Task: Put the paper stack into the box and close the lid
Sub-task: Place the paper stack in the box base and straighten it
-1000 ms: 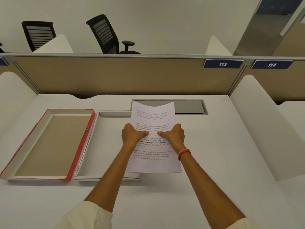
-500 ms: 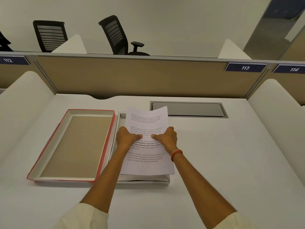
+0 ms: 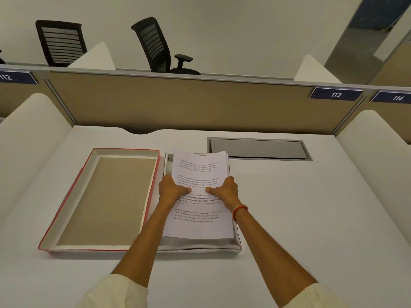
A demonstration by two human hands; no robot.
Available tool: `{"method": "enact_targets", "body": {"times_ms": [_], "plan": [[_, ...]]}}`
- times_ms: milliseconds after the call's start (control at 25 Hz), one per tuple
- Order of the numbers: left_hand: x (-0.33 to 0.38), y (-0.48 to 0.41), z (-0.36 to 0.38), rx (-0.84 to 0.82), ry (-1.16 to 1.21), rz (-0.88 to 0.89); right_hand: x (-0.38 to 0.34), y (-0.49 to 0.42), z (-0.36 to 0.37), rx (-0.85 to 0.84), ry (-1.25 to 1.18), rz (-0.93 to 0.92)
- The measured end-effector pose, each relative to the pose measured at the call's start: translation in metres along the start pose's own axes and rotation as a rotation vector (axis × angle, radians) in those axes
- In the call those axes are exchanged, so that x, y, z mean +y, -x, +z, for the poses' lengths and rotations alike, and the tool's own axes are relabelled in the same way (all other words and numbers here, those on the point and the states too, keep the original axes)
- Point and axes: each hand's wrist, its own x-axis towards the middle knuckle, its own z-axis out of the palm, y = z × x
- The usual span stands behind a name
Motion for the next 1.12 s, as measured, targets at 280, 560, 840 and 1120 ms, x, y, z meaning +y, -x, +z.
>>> {"method": "enact_targets", "body": {"times_ms": [280, 560, 840, 1120], "plan": [[-0.010, -0.013, -0.001, 0.005, -0.012, -0.001, 0.006, -0.015, 0.010, -0.065, 0.001, -0.016], [-0.019, -0.019, 0.007, -0.009, -0.010, 0.003, 0.009, -0.027, 0.013, -0.107, 0.041, 0.030], [-0.025, -0.023, 0.010, -0.007, -0.030, 0.000, 0.011, -0.032, 0.015, -0.135, 0.109, 0.044], [-0.033, -0.030, 0.014, -0.011, -0.030, -0.033, 0.015, -0.035, 0.017, -0.153, 0.107, 0.054]]}}
